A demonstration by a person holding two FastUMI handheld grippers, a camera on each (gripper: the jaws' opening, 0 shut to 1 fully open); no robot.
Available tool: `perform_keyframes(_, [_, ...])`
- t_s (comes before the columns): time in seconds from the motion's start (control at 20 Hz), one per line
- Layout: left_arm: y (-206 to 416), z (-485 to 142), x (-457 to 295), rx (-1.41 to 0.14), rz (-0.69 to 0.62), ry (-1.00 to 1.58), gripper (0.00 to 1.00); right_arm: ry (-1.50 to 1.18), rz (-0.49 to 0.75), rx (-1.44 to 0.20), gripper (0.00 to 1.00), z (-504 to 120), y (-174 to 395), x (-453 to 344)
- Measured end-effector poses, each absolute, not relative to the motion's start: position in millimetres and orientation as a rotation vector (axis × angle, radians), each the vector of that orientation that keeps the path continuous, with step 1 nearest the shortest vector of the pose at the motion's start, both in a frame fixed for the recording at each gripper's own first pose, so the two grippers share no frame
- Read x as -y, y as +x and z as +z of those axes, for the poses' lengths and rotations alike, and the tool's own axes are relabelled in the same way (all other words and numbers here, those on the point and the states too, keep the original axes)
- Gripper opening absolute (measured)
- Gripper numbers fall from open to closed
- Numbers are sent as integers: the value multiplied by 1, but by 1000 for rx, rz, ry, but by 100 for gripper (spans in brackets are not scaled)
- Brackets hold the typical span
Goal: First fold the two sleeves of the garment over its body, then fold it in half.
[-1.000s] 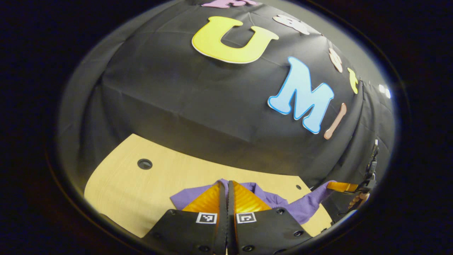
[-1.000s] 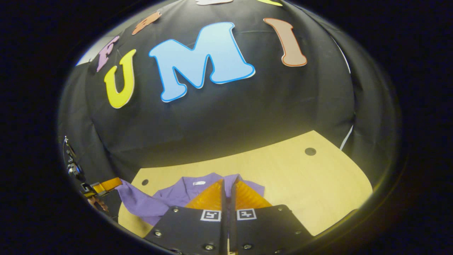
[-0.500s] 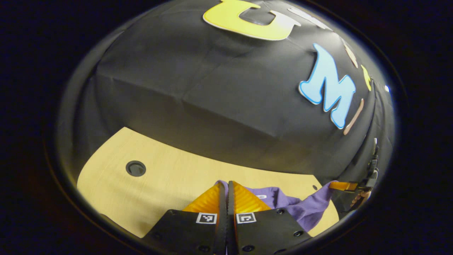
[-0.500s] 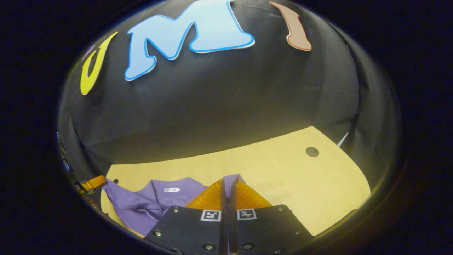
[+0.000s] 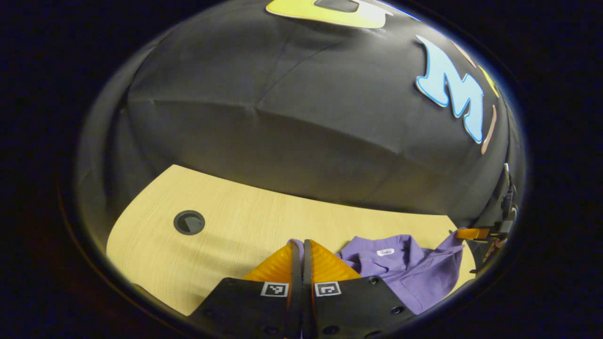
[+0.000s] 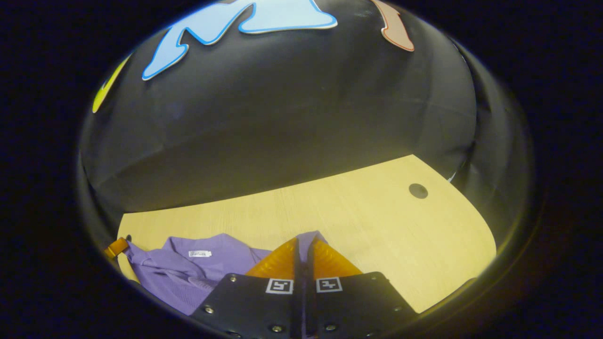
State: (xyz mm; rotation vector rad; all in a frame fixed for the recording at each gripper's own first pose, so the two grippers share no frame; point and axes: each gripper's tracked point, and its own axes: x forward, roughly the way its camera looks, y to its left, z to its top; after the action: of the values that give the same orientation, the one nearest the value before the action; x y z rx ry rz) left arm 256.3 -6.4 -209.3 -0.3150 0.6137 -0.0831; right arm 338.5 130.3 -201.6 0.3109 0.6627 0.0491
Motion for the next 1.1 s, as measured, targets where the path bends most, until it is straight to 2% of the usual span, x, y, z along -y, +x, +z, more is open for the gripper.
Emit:
perform_keyframes(0.25, [254,-206,8,-618,-68,-290,10,278,61,-642,13,-193,331,-132])
perform_keyframes(0.4, [252,-204,8,-612,-60,-265,12,240,81,-621,25,-186,327,-132])
perform_keyframes(0.45, [250,-203,9,-612,-65,-262,20,228,96,-609,26,-181,324,-133])
perform_keyframes(0.5, [249,-201,9,-610,-61,-251,25,210,102,-607,42,-179,322,-132])
perform_keyframes(0.55, [247,-201,10,-606,-62,-238,31,194,114,-601,50,-178,318,-131])
perform_keyframes(0.6, [246,-197,10,-600,-59,-229,36,176,116,-587,50,-173,314,-130])
perform_keyframes(0.65, [244,-193,10,-593,-58,-228,47,165,136,-572,51,-168,310,-131])
perform_keyframes(0.75, [241,-187,7,-578,-42,-211,68,144,158,-541,59,-156,302,-130])
perform_keyframes(0.85, [239,-182,3,-561,-18,-194,83,136,185,-507,65,-143,290,-131])
perform_keyframes(0.9, [237,-175,1,-552,-4,-187,91,132,199,-491,76,-135,284,-132])
perform_keyframes(0.95, [236,-170,0,-543,5,-179,95,122,207,-476,79,-128,278,-130])
perform_keyframes(1.0, [232,-165,0,-531,10,-170,94,108,213,-456,86,-121,271,-128])
perform_keyframes(1.1, [227,-152,0,-499,11,-142,94,85,222,-415,93,-105,259,-122])
